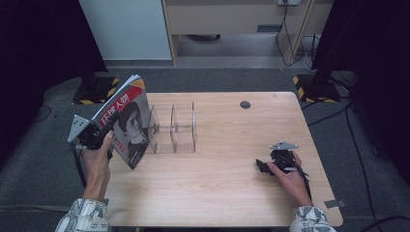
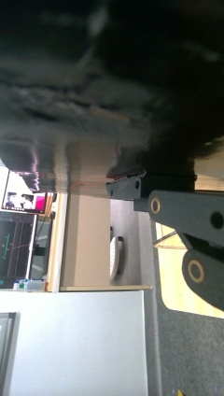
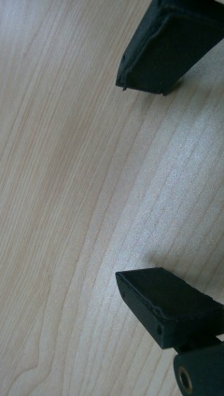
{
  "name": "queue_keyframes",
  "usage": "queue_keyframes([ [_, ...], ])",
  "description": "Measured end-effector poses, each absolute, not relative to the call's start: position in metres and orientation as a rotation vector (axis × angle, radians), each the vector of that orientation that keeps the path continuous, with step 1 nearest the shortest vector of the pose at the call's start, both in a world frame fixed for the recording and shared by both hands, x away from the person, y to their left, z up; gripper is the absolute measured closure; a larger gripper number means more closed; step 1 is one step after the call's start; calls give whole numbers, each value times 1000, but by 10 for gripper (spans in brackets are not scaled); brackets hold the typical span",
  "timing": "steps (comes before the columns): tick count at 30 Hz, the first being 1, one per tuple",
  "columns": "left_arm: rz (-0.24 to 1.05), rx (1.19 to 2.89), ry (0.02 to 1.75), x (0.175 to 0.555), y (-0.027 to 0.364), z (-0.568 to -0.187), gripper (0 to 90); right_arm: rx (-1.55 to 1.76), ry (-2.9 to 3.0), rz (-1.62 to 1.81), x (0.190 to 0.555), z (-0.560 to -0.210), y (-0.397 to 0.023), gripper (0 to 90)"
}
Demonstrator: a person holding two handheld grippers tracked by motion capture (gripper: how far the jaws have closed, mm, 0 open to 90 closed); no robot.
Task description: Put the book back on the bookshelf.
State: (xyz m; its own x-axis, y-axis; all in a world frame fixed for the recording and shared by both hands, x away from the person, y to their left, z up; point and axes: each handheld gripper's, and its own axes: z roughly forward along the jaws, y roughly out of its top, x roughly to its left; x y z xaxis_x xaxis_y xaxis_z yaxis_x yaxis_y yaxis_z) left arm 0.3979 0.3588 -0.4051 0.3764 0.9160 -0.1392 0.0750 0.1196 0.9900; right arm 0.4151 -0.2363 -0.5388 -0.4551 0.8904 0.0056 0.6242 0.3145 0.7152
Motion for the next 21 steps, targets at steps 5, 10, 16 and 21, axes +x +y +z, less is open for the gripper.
queue_keyframes([
  [5, 797, 1332, 1040, 393, 358, -403, 851, 1349, 2194, 930, 415, -539, -236, 74],
  [10, 788, 1329, 1055, 391, 355, -402, 838, 1348, 2195, 929, 415, -539, -236, 73],
  [16, 777, 1330, 1057, 390, 353, -401, 824, 1347, 2196, 931, 415, -539, -236, 73],
  [21, 765, 1331, 1055, 390, 357, -400, 800, 1339, 2199, 932, 415, -539, -236, 73],
])
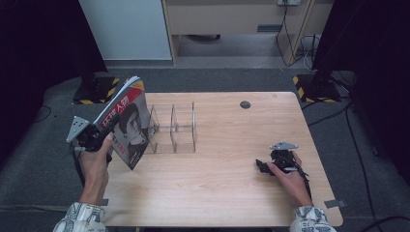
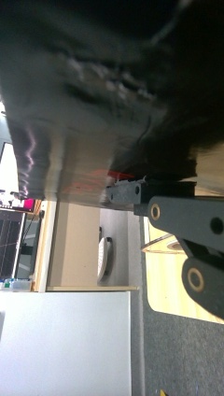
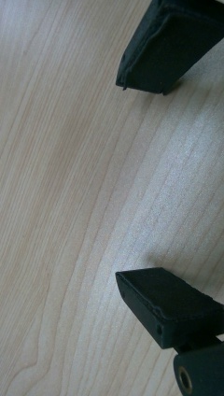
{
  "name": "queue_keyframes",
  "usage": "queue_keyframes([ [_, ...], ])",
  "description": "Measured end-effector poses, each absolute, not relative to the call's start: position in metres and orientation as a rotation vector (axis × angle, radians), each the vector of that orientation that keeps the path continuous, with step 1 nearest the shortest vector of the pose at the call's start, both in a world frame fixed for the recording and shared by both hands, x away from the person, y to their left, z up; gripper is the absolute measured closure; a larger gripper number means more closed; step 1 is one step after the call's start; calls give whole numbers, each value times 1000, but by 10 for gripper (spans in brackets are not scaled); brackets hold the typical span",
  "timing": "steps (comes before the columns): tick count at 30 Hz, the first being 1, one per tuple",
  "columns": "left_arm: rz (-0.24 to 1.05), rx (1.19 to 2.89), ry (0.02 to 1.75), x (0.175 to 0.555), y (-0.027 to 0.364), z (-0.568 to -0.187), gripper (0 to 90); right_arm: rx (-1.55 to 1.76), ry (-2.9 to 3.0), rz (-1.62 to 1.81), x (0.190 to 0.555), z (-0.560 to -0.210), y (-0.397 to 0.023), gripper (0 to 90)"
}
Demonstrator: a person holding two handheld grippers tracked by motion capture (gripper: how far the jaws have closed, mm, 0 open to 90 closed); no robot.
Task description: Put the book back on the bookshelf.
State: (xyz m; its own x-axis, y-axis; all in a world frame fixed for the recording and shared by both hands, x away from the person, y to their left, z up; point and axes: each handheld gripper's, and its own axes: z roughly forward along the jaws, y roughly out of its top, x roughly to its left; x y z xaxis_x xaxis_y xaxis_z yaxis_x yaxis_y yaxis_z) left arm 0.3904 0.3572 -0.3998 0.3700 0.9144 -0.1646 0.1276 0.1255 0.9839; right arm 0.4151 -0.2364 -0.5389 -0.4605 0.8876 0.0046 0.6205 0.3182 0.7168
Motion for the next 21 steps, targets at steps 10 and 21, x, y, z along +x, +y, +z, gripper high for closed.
queue_keyframes([
  [10, 766, 1338, 1053, 389, 357, -399, 763, 1336, 2201, 933, 415, -539, -236, 72],
  [21, 777, 1353, 1060, 390, 358, -401, 691, 1336, 2201, 934, 415, -539, -236, 72],
])
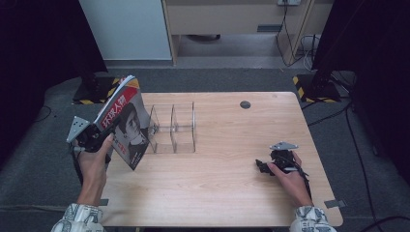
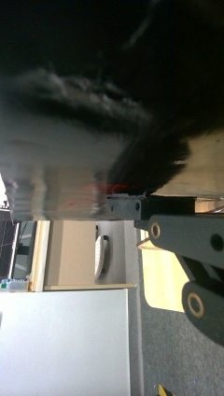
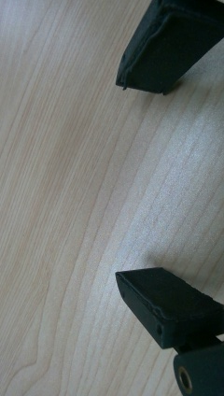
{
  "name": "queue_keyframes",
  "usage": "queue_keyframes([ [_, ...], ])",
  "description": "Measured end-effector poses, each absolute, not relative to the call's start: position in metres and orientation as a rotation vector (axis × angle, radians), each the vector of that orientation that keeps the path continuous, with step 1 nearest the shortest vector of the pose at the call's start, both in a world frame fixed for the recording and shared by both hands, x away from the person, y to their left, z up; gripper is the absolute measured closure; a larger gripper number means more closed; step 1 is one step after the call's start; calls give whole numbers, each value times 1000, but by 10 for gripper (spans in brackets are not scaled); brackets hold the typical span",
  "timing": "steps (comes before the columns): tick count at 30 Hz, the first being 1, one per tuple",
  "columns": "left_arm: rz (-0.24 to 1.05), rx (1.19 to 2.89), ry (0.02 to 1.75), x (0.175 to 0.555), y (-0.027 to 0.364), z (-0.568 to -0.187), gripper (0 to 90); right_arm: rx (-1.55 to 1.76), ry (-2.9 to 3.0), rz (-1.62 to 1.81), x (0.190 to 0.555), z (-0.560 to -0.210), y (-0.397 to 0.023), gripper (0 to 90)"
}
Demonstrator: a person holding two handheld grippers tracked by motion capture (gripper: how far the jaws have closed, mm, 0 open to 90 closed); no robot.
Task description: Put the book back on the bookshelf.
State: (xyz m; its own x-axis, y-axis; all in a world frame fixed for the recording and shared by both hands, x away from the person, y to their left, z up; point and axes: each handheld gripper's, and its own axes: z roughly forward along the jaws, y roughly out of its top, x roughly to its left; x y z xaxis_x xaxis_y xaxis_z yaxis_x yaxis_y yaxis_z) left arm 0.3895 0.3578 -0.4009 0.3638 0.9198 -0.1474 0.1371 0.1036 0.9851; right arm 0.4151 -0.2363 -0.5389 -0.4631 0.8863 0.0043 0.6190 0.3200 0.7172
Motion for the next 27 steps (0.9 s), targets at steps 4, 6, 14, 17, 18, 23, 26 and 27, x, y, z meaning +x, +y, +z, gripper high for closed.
queue_keyframes([
  [4, 779, 1350, 1064, 389, 359, -401, 645, 1335, 2199, 933, 415, -539, -236, 72],
  [6, 778, 1349, 1066, 390, 360, -401, 631, 1334, 2199, 933, 415, -539, -236, 72],
  [14, 774, 1367, 1071, 390, 361, -404, 541, 1337, 2199, 934, 415, -539, -236, 72],
  [17, 772, 1370, 1077, 389, 362, -405, 514, 1335, 2202, 933, 415, -539, -236, 72],
  [18, 772, 1370, 1077, 389, 362, -405, 502, 1335, 2202, 933, 415, -539, -236, 72],
  [23, 766, 1378, 1080, 389, 363, -405, 441, 1337, 2200, 934, 415, -539, -236, 72],
  [26, 763, 1387, 1075, 388, 362, -406, 415, 1337, 2200, 934, 415, -539, -236, 72],
  [27, 763, 1389, 1075, 388, 362, -406, 391, 1337, 2200, 934, 415, -539, -236, 72],
])
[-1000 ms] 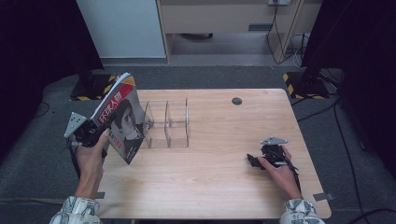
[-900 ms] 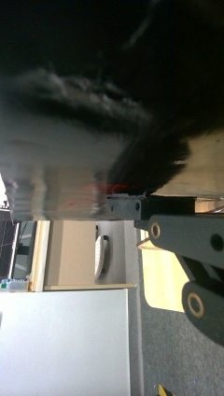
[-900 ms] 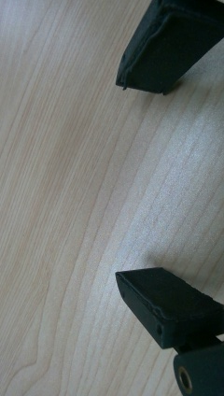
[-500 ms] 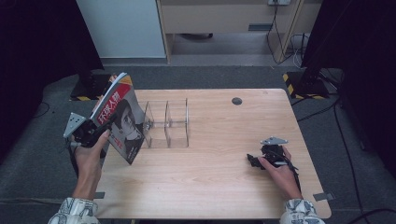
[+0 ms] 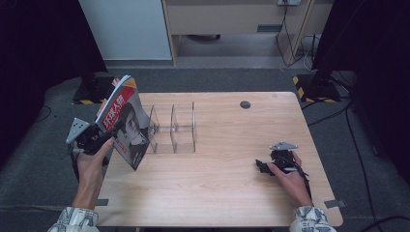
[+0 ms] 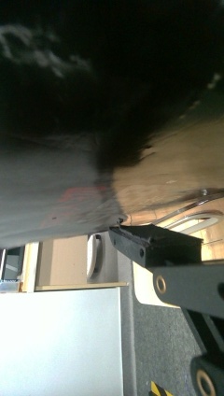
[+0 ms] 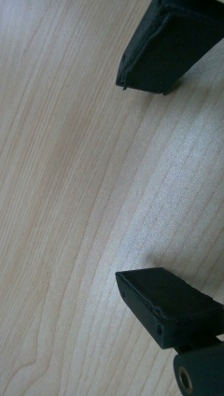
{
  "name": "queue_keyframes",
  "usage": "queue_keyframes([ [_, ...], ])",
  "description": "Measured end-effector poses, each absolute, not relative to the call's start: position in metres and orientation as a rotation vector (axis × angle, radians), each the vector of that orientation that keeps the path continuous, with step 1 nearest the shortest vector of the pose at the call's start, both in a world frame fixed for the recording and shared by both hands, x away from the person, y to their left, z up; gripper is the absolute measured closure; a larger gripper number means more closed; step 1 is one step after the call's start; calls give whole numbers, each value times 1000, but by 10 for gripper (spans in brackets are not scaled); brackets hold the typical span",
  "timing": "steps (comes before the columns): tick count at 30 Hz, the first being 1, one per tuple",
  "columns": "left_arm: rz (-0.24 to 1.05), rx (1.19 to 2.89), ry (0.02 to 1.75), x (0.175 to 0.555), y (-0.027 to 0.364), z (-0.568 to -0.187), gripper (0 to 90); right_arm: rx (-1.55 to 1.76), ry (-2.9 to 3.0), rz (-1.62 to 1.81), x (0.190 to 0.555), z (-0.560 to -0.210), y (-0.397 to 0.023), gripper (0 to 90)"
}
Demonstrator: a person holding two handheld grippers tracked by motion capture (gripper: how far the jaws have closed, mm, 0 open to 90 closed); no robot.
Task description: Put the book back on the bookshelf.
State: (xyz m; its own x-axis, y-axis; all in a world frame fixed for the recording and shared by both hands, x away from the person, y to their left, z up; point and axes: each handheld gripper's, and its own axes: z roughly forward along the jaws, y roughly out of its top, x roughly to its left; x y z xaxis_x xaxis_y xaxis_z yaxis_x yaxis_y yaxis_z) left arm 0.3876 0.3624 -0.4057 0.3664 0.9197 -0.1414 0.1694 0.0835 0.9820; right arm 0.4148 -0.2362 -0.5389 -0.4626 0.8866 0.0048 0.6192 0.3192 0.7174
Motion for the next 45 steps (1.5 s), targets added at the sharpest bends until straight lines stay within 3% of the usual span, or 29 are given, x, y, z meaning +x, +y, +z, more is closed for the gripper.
queue_keyframes([
  [17, 737, 1416, 1069, 384, 365, -412, 279, 1335, 2205, 934, 415, -539, -236, 72],
  [40, 721, 1441, 1060, 379, 364, -416, 220, 1332, 2205, 934, 415, -539, -236, 72],
  [45, 721, 1454, 1063, 379, 364, -417, 174, 1335, 2206, 934, 415, -539, -236, 72],
])
